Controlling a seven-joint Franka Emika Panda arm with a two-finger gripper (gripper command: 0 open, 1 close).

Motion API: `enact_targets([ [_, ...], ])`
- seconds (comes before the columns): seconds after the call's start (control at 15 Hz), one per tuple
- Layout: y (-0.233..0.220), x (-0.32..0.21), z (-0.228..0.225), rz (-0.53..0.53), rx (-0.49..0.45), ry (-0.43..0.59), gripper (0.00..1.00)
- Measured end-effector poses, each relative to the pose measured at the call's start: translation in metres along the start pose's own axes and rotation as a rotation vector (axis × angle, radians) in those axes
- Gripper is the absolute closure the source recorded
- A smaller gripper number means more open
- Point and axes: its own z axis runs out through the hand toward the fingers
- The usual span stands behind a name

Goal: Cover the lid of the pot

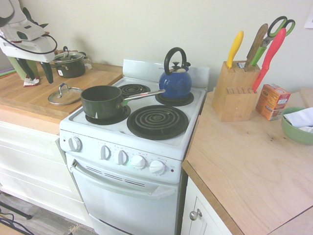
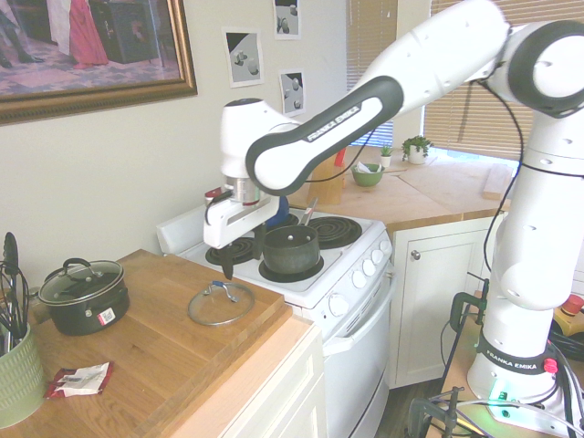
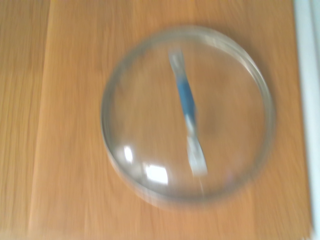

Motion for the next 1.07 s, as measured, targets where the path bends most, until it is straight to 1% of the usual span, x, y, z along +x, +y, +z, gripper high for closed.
enact_targets([
  [0.13, -0.025, 0.017, 0.013, -0.004, -0.012, 0.003, 0.00],
  [0.27, -0.041, 0.027, 0.022, -0.013, -0.029, -0.001, 0.00],
  [0.6, -0.053, 0.028, 0.059, -0.056, -0.096, -0.005, 0.00],
  [0.87, -0.065, 0.028, 0.066, -0.082, -0.102, -0.009, 0.00],
  [0.93, -0.067, 0.029, 0.068, -0.084, -0.104, -0.008, 1.00],
  [1.07, -0.069, 0.031, 0.072, -0.085, -0.112, -0.008, 1.00],
])
